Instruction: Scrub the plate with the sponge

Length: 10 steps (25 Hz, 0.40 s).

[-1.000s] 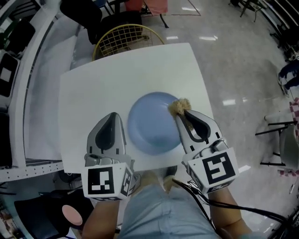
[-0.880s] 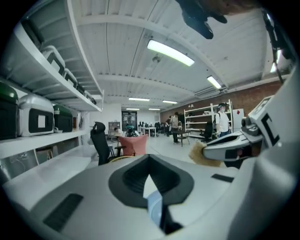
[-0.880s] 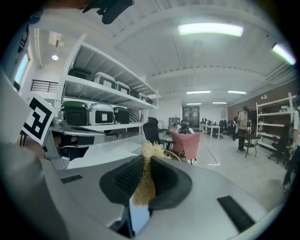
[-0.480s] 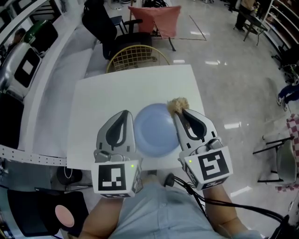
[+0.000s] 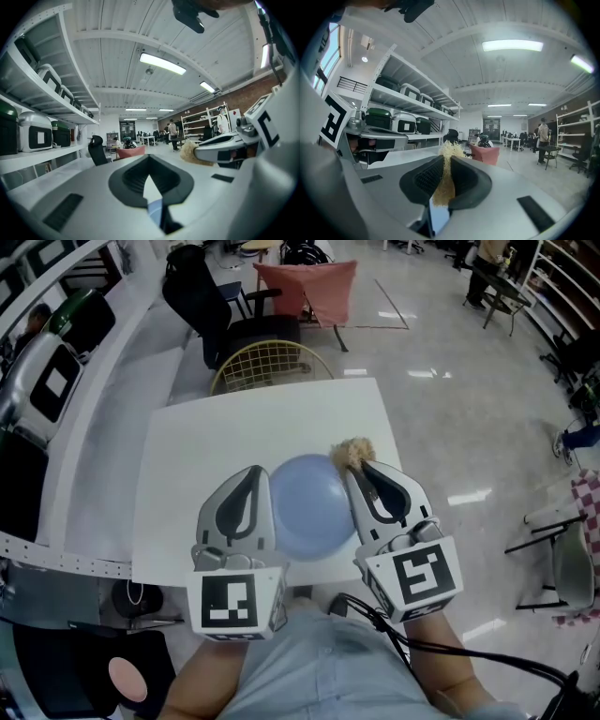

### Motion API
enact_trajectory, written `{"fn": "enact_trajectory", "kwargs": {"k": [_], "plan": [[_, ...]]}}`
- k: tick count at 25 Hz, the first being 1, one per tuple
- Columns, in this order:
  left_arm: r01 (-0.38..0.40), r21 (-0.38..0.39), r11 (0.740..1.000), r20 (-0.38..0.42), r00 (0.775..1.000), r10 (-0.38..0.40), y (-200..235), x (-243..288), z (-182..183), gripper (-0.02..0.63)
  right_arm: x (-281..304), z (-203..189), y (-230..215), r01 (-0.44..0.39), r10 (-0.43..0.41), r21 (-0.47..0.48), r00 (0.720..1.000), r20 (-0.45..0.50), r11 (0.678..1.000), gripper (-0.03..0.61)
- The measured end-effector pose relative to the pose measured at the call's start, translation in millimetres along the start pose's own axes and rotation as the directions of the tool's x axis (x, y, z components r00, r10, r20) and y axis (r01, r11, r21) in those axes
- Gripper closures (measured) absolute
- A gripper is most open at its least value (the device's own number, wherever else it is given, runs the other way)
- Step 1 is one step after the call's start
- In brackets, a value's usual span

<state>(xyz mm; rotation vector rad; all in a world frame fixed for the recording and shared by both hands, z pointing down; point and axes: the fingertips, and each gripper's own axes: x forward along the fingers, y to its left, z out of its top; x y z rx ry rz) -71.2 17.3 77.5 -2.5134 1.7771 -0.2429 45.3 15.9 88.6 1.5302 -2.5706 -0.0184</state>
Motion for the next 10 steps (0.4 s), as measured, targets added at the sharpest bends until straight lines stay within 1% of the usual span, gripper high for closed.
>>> {"fn": "enact_trajectory", "kwargs": {"k": [3,10], "plan": [[0.004,0.015,1.000,0.003,1.000,-0.004,-2,6,-4,0.600,2,-2,-5,0.001,-0.001,0.002,1.000,0.003,1.000,0.525],[0.023,0.007,1.000,-0.008,1.000,-0.023,-22,-18,14,0.600,-27,9,-2,0.010,-0.010,0.003,1.000,0.013,1.000,0.525]]}}
